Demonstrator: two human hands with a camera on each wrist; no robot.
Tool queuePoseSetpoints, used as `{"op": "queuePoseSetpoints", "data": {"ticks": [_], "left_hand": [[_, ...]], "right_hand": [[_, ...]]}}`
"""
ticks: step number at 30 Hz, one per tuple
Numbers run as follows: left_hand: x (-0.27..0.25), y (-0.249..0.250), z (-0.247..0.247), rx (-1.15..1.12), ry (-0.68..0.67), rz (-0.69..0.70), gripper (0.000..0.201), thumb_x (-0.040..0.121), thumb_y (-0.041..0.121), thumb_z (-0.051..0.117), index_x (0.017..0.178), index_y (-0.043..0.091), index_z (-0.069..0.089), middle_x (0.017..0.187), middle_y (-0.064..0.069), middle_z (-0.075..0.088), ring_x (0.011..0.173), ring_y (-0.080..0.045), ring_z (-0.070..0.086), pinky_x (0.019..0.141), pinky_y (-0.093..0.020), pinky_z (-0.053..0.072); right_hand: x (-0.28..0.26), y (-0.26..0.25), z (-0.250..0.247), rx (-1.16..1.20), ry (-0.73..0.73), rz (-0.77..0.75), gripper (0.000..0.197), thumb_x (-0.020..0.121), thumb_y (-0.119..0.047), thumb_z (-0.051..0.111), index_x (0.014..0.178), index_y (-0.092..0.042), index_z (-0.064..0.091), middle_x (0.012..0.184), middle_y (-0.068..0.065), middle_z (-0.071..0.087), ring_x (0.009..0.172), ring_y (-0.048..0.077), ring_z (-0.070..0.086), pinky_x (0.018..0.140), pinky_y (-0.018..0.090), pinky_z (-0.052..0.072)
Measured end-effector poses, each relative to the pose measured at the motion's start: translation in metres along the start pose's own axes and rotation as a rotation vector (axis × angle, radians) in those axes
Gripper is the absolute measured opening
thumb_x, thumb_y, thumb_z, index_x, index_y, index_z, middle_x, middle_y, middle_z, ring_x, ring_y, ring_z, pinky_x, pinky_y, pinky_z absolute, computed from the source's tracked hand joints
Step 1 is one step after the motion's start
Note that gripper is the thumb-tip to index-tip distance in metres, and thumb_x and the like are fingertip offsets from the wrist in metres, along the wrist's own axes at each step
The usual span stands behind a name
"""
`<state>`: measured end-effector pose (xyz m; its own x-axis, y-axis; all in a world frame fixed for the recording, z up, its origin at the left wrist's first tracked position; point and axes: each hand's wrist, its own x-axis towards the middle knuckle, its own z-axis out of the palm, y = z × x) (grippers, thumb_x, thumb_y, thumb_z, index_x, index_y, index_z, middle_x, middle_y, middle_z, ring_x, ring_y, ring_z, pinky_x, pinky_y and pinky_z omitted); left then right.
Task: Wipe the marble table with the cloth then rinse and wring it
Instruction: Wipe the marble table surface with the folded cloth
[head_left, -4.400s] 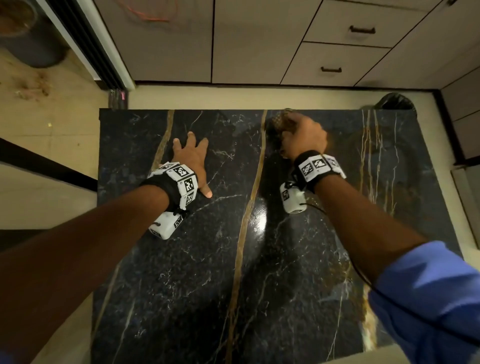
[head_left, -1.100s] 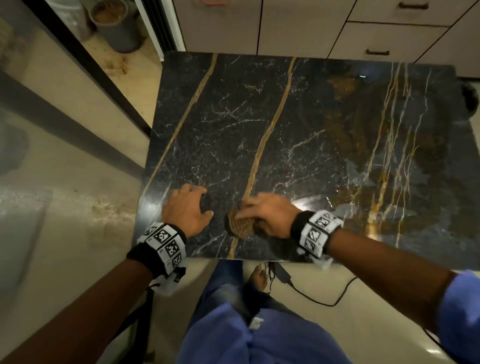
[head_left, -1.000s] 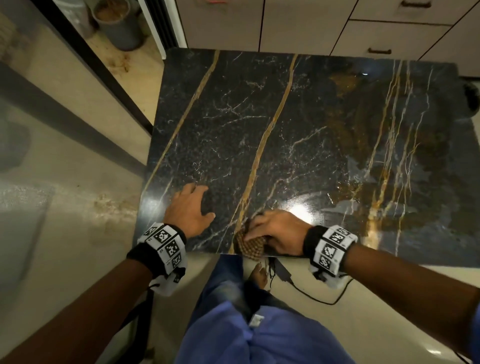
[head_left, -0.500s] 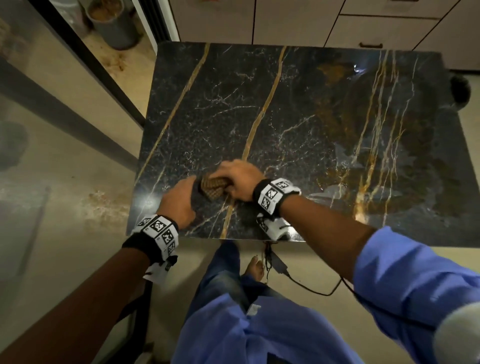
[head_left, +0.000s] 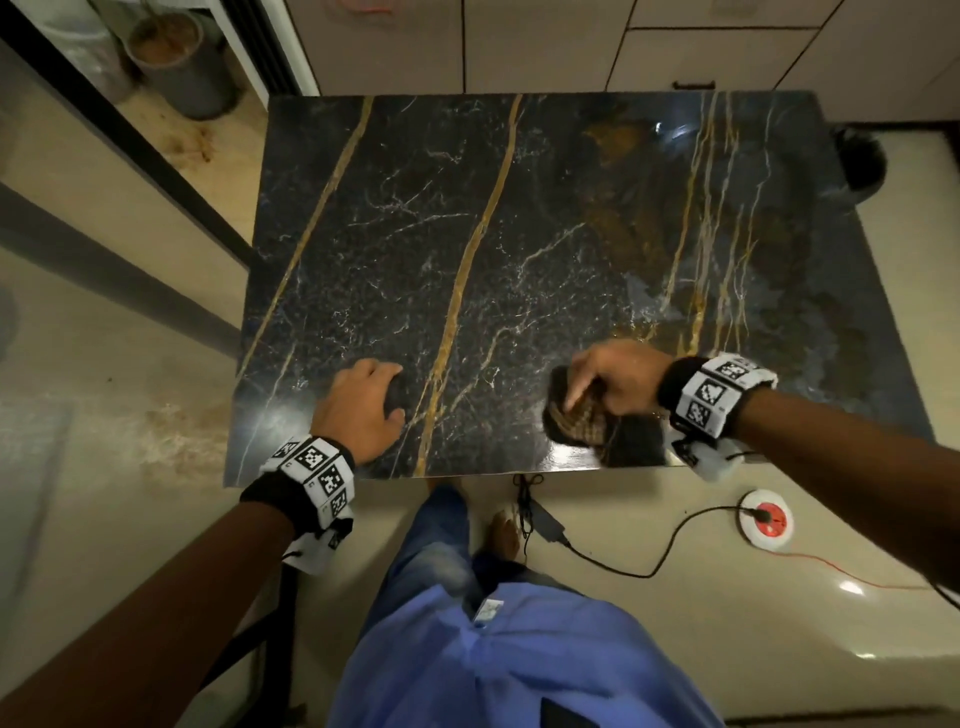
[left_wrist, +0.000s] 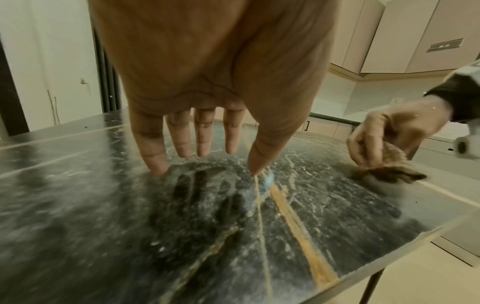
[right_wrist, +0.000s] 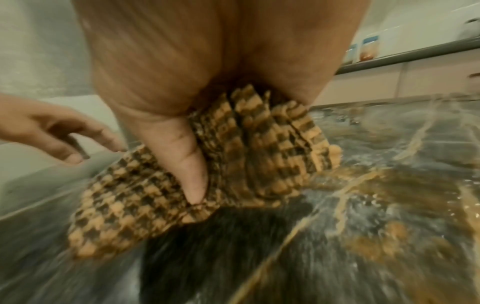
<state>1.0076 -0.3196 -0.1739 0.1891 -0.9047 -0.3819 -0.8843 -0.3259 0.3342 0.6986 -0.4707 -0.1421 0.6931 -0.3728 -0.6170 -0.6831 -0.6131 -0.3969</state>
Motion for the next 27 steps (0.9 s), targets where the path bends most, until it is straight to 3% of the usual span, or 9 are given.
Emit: {"op": "queuePoseSetpoints", "data": {"ticks": [2,5,7,9,15,18,23,25,27], "left_hand": [[0.005,0.012,0.000,0.007,-0.013,0.018,0.056,0.083,0.025,0.066,0.135,0.019,0.046,0.133,-0.007,0.047,0.122,-0.030,0.043,0.098,-0.048,0.045],[0.013,0.031,0.001,0.025,-0.045,0.064,0.056,0.082,0.025,0.066,0.134,0.018,0.046,0.133,-0.008,0.046,0.122,-0.030,0.043,0.099,-0.047,0.044],[0.018,0.044,0.001,0.047,-0.061,0.084,0.056,0.083,0.023,0.065,0.135,0.017,0.045,0.134,-0.008,0.045,0.124,-0.031,0.041,0.101,-0.046,0.043],[0.022,0.055,0.001,0.056,-0.069,0.099,0.058,0.084,0.023,0.065,0.138,0.017,0.043,0.138,-0.007,0.042,0.128,-0.031,0.038,0.103,-0.046,0.041],[0.034,0.090,0.006,0.065,-0.115,0.191,0.059,0.084,0.025,0.066,0.138,0.017,0.043,0.139,-0.007,0.041,0.127,-0.031,0.038,0.105,-0.045,0.039],[0.037,0.104,0.011,0.093,-0.142,0.240,0.062,0.083,0.027,0.068,0.139,0.018,0.042,0.139,-0.007,0.041,0.128,-0.030,0.038,0.106,-0.044,0.038],[0.041,0.125,0.019,0.172,-0.182,0.288,0.067,0.082,0.033,0.069,0.141,0.022,0.038,0.142,-0.006,0.039,0.131,-0.029,0.036,0.107,-0.045,0.037],[0.043,0.131,0.022,0.179,-0.203,0.289,0.068,0.082,0.032,0.068,0.142,0.022,0.036,0.144,-0.005,0.035,0.133,-0.029,0.033,0.106,-0.045,0.038],[0.046,0.138,0.024,0.188,-0.212,0.301,0.068,0.082,0.031,0.068,0.142,0.022,0.036,0.146,-0.005,0.033,0.135,-0.029,0.031,0.106,-0.047,0.038]], "right_hand": [[0.012,0.011,-0.011,0.099,0.203,0.049,0.044,0.079,0.000,0.065,0.110,-0.032,0.070,0.118,-0.007,0.062,0.110,0.018,0.056,0.097,0.040,0.048],[0.040,0.005,-0.012,0.128,0.386,0.058,0.043,0.080,-0.007,0.064,0.109,-0.038,0.069,0.109,-0.010,0.063,0.103,0.017,0.059,0.090,0.032,0.048],[0.058,-0.012,-0.004,0.119,0.398,0.046,0.046,0.080,-0.009,0.062,0.115,-0.039,0.067,0.109,-0.007,0.062,0.103,0.019,0.058,0.087,0.030,0.046],[0.063,-0.030,0.007,0.086,0.394,0.013,0.047,0.080,-0.011,0.060,0.119,-0.036,0.066,0.111,-0.003,0.060,0.103,0.022,0.056,0.087,0.035,0.048],[-0.012,-0.016,0.073,0.082,0.402,-0.065,0.042,0.080,-0.013,0.062,0.119,-0.029,0.066,0.115,-0.001,0.061,0.104,0.019,0.052,0.089,0.035,0.046],[-0.055,0.015,0.110,0.170,0.611,0.144,0.045,0.082,-0.013,0.063,0.125,-0.026,0.062,0.114,0.003,0.062,0.100,0.022,0.055,0.086,0.036,0.048],[-0.098,0.063,0.139,0.317,0.978,0.736,0.050,0.082,-0.011,0.063,0.131,-0.011,0.056,0.113,0.017,0.059,0.097,0.036,0.054,0.084,0.039,0.045],[-0.103,0.066,0.140,0.413,1.055,0.841,0.051,0.083,-0.010,0.062,0.134,-0.010,0.054,0.116,0.018,0.056,0.100,0.036,0.054,0.088,0.041,0.045],[-0.100,0.055,0.138,0.483,1.115,0.841,0.052,0.086,-0.012,0.061,0.136,-0.012,0.050,0.119,0.016,0.054,0.103,0.031,0.054,0.089,0.038,0.045]]}}
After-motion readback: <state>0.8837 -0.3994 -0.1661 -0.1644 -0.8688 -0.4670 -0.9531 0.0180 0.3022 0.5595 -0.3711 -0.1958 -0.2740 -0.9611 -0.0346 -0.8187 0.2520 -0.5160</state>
